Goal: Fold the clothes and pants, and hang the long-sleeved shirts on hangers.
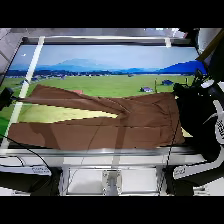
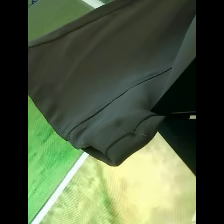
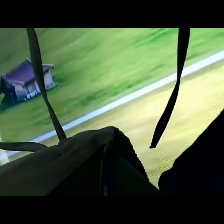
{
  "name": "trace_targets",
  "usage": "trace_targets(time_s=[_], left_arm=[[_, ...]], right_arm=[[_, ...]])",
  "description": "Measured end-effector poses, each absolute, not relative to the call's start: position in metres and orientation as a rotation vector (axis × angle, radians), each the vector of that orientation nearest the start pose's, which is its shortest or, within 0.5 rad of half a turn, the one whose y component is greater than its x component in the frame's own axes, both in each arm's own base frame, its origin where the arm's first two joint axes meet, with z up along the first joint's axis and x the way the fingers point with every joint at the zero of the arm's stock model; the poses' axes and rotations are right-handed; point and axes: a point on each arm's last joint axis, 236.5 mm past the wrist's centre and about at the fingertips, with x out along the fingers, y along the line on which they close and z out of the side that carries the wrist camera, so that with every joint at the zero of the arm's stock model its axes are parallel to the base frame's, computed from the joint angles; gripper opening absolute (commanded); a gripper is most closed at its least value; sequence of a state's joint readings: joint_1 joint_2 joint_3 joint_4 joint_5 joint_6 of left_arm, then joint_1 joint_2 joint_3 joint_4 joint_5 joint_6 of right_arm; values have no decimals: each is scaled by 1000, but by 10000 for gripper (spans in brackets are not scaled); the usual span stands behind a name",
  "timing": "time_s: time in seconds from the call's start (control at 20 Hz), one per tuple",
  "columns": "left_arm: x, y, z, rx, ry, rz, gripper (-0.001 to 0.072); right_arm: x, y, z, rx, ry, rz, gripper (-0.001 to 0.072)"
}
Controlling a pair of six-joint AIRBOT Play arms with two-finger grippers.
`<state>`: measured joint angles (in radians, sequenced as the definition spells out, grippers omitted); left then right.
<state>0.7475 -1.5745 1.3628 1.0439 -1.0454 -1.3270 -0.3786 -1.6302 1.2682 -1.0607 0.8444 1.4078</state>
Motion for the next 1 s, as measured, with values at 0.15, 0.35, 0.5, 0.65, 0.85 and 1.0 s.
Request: trace_targets(time_s=[0.15, 0.35, 0.5, 0.65, 0.85, 1.0], left_arm=[[404, 248, -14, -666, 1012, 313, 11], [399, 244, -19, -641, 1056, 317, 544], [407, 229, -6, -633, 1036, 270, 544], [440, 207, 21, -627, 926, 197, 542], [488, 167, 30, -543, 879, 144, 504], [516, 133, 12, -473, 950, 113, 503]], right_arm=[[485, -102, -64, 636, 1042, -154, 32], [492, -101, -64, 648, 1021, -171, 359], [497, -91, -50, 670, 1018, -138, 353], [504, -86, -25, 644, 999, -92, 352], [511, -75, 2, 608, 975, -38, 353], [508, -58, 6, 556, 1002, 23, 353]])
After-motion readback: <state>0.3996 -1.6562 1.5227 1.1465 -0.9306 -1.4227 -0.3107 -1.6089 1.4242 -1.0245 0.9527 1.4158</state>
